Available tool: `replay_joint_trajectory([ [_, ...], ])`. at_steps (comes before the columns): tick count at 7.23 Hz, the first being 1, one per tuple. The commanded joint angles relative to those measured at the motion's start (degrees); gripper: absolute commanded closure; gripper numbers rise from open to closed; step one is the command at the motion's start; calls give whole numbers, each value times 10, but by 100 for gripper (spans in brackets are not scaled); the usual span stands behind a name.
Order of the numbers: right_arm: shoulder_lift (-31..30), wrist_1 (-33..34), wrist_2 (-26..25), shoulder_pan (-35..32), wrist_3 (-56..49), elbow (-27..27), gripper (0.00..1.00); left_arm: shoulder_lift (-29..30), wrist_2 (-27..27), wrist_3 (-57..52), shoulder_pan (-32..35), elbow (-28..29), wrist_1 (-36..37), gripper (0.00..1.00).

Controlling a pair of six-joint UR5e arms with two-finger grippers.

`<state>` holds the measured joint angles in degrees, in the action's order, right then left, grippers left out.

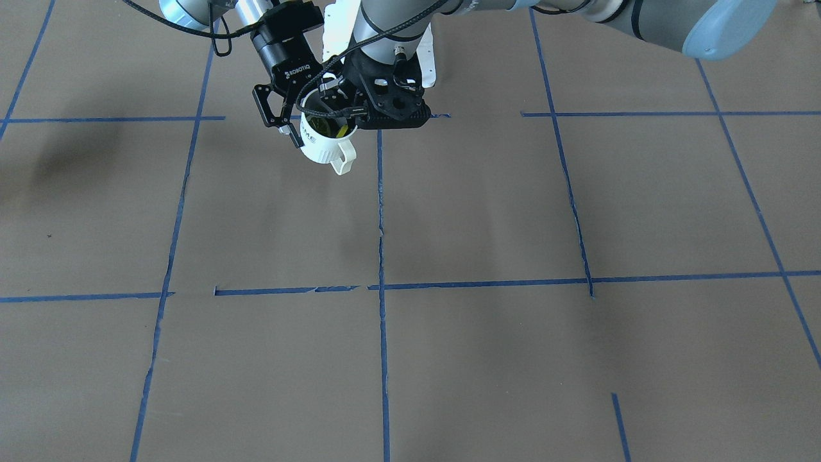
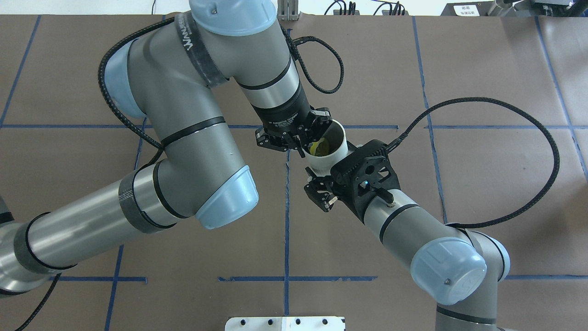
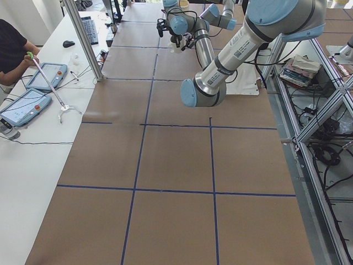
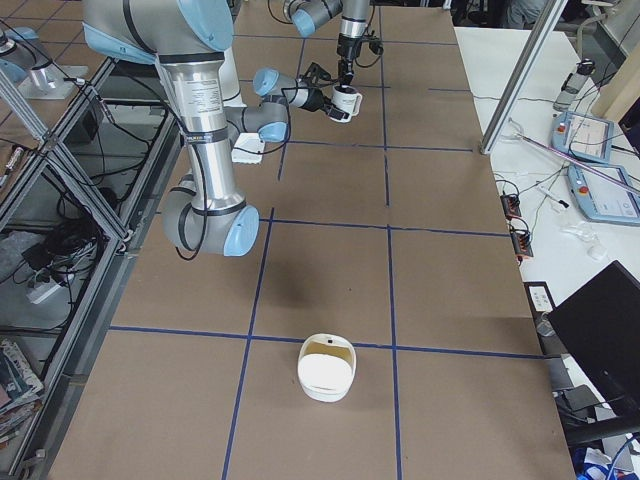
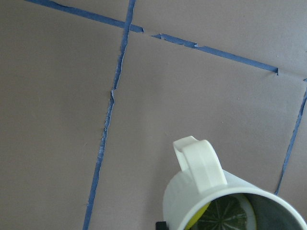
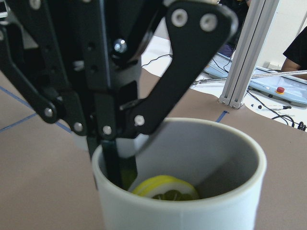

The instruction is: Left arm hands cup to right arm to dump lemon

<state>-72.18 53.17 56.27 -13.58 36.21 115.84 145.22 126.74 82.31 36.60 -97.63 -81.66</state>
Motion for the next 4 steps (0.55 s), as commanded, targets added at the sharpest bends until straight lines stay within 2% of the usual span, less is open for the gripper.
replay_joint_trajectory([
  [1,-3,-1,-11,3,-24,0,38,1,0,2,-1,1,-2,90],
  [2,-3,0,-12,4,-27,0,51,0,1,0,-1,2,-3,43],
  [3,-3,0,-12,5,-27,0,55,0,-1,0,-2,1,-9,0],
  [4,-4,0,-12,5,-27,0,56,-2,-1,1,-1,-3,-27,0],
])
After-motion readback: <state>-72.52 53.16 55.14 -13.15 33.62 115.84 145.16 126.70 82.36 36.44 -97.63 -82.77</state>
